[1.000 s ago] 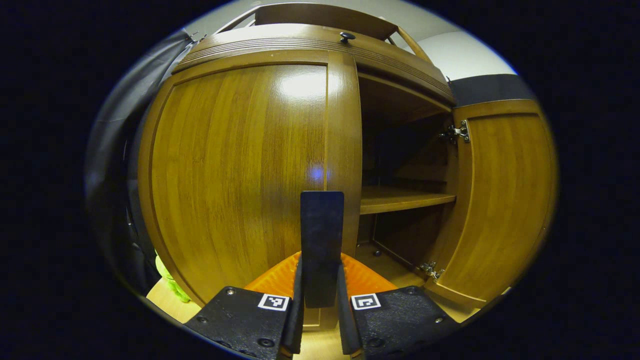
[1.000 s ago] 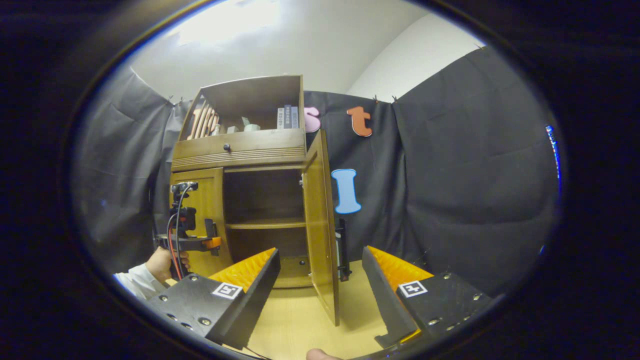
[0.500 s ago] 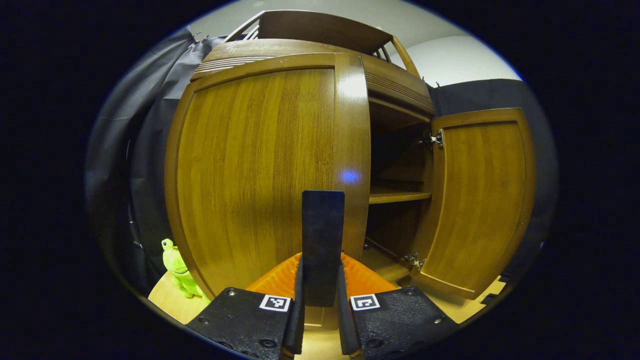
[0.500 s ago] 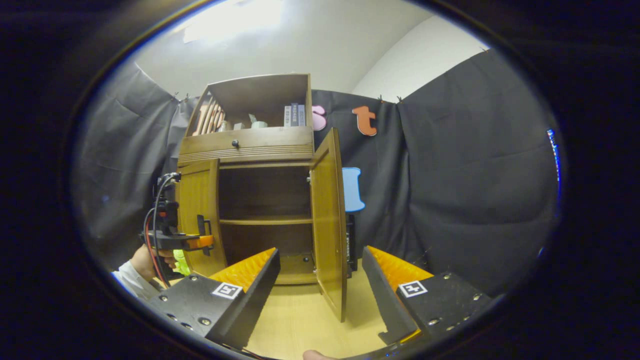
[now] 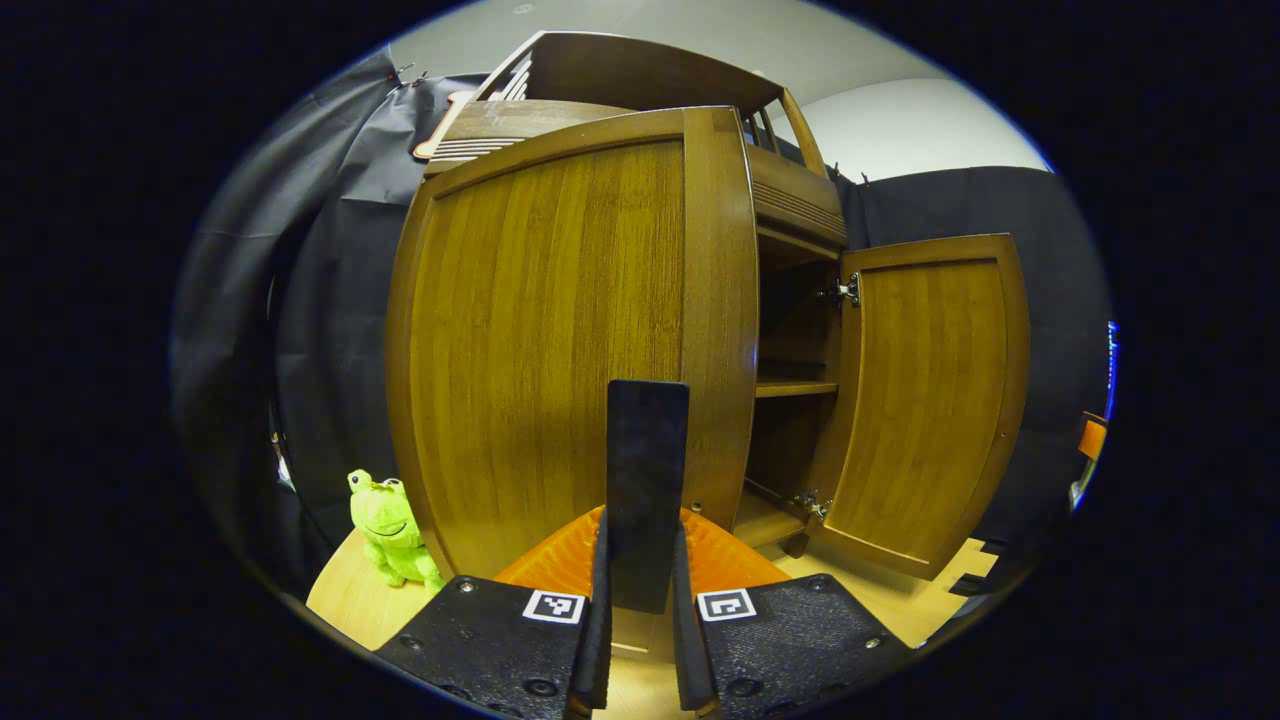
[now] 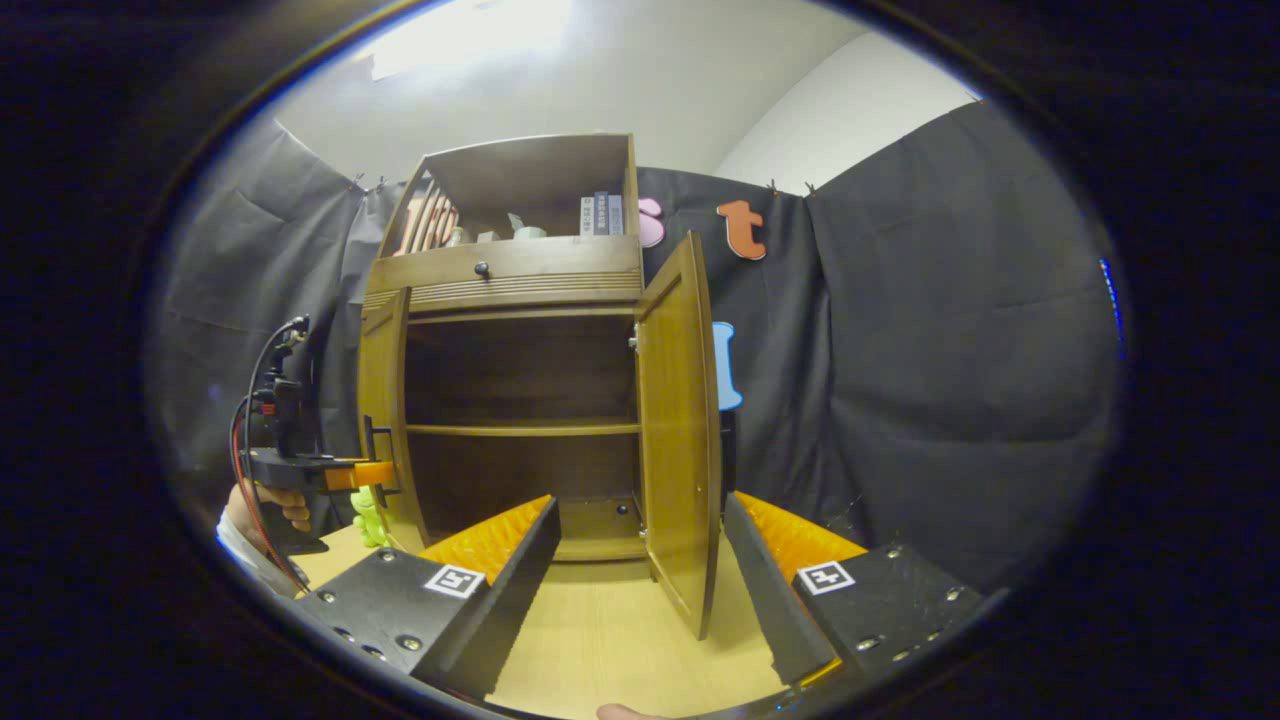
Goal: Open the right door of the double-door shoe cabinet with the right hand, and open the left door with the left hand.
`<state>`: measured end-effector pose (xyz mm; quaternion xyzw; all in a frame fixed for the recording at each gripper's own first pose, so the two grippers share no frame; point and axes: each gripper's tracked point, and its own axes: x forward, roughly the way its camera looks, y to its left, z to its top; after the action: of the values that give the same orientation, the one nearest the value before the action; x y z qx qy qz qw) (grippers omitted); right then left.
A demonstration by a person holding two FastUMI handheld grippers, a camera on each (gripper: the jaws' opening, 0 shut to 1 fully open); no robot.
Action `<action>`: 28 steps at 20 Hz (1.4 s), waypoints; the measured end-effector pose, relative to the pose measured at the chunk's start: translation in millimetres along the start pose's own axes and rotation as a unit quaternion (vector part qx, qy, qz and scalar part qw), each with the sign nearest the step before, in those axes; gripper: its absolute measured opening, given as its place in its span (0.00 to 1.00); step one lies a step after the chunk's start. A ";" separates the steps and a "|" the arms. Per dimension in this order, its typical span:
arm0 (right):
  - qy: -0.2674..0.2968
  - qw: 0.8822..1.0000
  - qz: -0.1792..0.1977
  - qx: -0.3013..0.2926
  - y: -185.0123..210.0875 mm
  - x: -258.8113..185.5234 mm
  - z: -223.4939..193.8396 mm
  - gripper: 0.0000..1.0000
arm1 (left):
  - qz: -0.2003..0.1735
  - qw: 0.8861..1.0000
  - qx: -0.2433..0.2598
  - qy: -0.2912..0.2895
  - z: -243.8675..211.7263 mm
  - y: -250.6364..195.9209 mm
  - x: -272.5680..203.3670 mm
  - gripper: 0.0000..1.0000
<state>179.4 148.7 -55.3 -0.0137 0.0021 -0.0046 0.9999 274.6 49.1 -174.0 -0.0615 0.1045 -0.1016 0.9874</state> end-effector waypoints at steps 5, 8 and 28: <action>0.009 1.000 0.017 -0.010 13.2 6.0 -6.8 0.98 | 0.011 1.000 0.005 0.000 6.2 1.6 -3.7 0.27; 0.019 0.999 0.047 0.004 29.2 8.2 -16.1 0.98 | 0.015 1.000 -0.001 0.001 4.7 1.8 -5.4 0.27; 0.013 0.996 0.079 0.039 50.5 2.2 -20.7 0.99 | 0.085 0.996 0.027 -0.005 10.6 48.4 -60.6 0.24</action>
<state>182.0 198.5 -77.4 0.0256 0.0156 0.0746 0.9968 228.0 110.1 -158.9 -0.0258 0.1012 -0.0195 0.9943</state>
